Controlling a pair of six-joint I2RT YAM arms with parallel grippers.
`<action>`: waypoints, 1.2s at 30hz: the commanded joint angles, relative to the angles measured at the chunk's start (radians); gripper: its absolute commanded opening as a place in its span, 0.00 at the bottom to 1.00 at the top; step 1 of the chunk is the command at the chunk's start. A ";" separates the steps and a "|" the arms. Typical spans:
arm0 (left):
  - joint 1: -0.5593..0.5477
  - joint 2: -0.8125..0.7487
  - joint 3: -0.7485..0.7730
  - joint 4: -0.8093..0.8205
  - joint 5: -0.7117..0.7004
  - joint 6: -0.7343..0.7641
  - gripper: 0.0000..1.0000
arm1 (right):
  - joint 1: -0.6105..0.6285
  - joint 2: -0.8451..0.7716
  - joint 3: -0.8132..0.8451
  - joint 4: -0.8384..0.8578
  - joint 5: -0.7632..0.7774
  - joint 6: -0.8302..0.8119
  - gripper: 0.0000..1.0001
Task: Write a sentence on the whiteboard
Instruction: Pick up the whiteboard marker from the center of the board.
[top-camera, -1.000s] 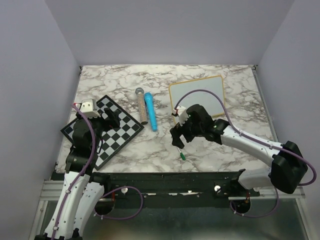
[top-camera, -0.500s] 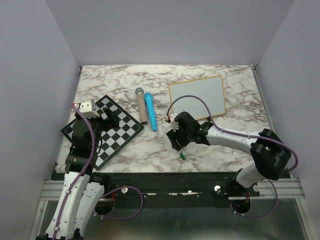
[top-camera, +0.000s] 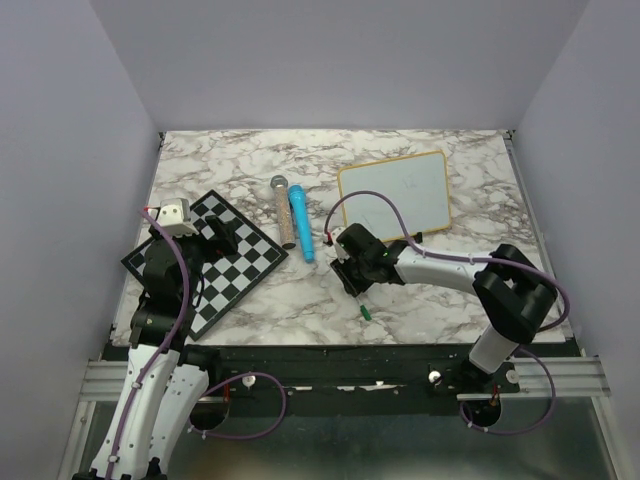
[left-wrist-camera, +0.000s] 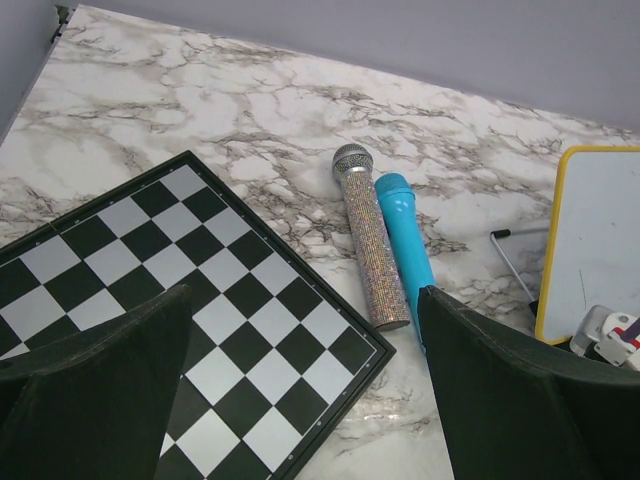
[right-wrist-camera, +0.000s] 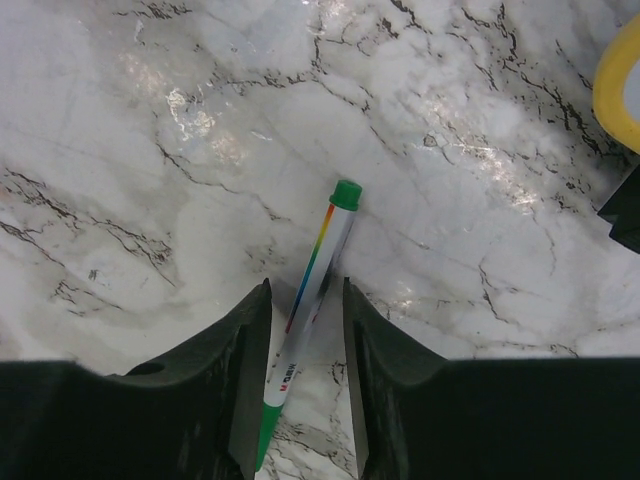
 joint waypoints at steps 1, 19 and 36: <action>0.005 -0.011 -0.013 0.008 0.008 -0.008 0.99 | 0.009 0.023 0.052 -0.039 0.039 -0.004 0.41; 0.007 -0.037 -0.016 0.010 0.017 -0.009 0.99 | 0.009 0.126 0.144 -0.245 0.045 -0.022 0.35; 0.007 -0.034 -0.020 0.022 0.064 -0.017 0.99 | 0.011 0.141 0.148 -0.260 0.121 -0.067 0.13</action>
